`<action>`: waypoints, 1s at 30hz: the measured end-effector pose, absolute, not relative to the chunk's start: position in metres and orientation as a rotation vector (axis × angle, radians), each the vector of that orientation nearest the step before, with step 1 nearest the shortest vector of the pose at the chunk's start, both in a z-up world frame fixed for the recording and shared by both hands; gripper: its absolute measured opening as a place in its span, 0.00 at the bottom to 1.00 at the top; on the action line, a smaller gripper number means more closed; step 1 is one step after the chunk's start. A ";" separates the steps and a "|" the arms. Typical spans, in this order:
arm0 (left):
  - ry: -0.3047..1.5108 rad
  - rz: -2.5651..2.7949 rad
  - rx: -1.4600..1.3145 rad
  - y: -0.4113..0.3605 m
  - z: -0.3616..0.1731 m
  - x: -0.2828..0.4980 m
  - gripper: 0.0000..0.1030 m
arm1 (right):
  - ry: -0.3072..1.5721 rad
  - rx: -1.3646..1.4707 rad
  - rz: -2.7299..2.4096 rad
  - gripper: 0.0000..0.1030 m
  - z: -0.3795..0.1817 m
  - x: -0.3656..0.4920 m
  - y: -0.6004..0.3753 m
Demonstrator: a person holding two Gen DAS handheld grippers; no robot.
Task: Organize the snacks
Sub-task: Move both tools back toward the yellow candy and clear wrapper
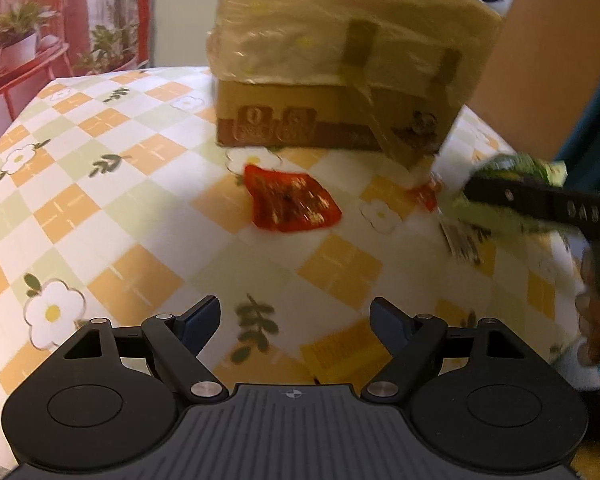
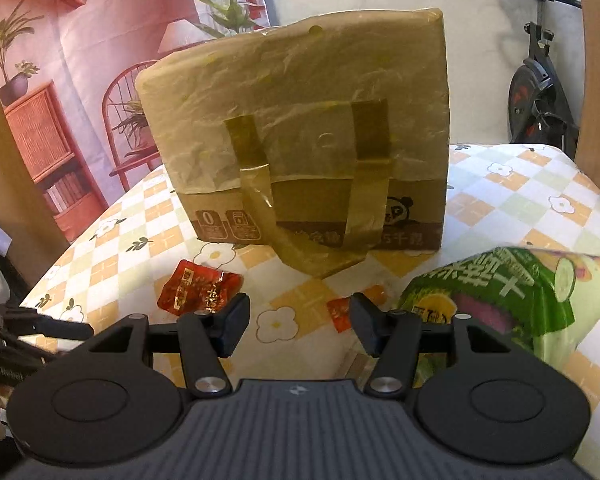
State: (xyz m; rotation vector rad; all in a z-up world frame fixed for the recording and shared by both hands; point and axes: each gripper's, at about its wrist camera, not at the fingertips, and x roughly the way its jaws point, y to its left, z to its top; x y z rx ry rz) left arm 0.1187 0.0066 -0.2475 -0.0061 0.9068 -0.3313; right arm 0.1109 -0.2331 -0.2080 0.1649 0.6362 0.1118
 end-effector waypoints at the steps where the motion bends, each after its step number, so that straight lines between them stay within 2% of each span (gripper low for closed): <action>1: 0.908 -0.341 0.008 0.003 -0.251 0.114 0.81 | 0.635 0.166 0.111 0.57 -0.209 0.109 -0.232; 7: 0.900 -0.385 0.118 -0.011 -0.259 0.094 0.81 | 0.632 0.182 0.102 0.57 -0.218 0.095 -0.230; 12: 0.984 -0.338 0.168 -0.015 -0.270 0.105 0.81 | 0.627 0.219 0.080 0.57 -0.223 0.083 -0.235; 30: 1.025 -0.259 0.071 -0.022 -0.269 0.172 0.80 | 0.674 0.242 0.051 0.57 -0.236 0.077 -0.240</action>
